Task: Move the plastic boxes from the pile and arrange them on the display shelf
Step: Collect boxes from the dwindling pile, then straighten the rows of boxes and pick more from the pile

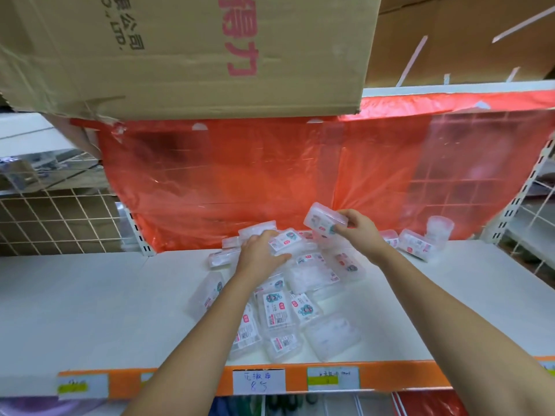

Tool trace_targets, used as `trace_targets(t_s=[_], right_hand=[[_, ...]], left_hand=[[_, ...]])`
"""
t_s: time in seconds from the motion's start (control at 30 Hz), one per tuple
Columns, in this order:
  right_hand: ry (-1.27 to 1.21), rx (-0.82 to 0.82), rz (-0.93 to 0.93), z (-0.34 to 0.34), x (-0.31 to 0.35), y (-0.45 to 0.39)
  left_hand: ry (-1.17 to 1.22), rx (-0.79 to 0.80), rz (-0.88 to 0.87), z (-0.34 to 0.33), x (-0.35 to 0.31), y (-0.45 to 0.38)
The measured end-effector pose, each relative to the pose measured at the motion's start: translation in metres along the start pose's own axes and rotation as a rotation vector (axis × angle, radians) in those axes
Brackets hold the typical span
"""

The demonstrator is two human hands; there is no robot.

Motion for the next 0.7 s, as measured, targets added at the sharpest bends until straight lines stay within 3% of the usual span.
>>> trace_targets(t_s=[0.13, 0.33, 0.47, 0.7], right_hand=[[-0.383, -0.049, -0.099, 0.005, 0.013, 0.016], [-0.702, -0.059, -0.179, 0.003, 0.035, 0.053], [-0.746, -0.15, -0.229, 0.007, 0.034, 0.08], [-0.75, -0.189, -0.256, -0.006, 0.024, 0.117]], left_hand=[[0.336, 0.004, 0.042, 0.014, -0.006, 0.012], [0.632, 0.151, 0.022, 0.01, -0.006, 0.044], [0.865, 0.253, 0.007, 0.011, -0.004, 0.074], [0.981, 0.347, -0.005, 0.006, -0.007, 0.096]])
Point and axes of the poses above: each hand's wrist, its own y-axis away from the middle knuckle, its own z-axis out of the back of the hand, x = y × z, the point moved 10 cm from there along -y, towards the middle knuckle, and after that the axes turned 12 degrees about z, right-handed, at the moved point
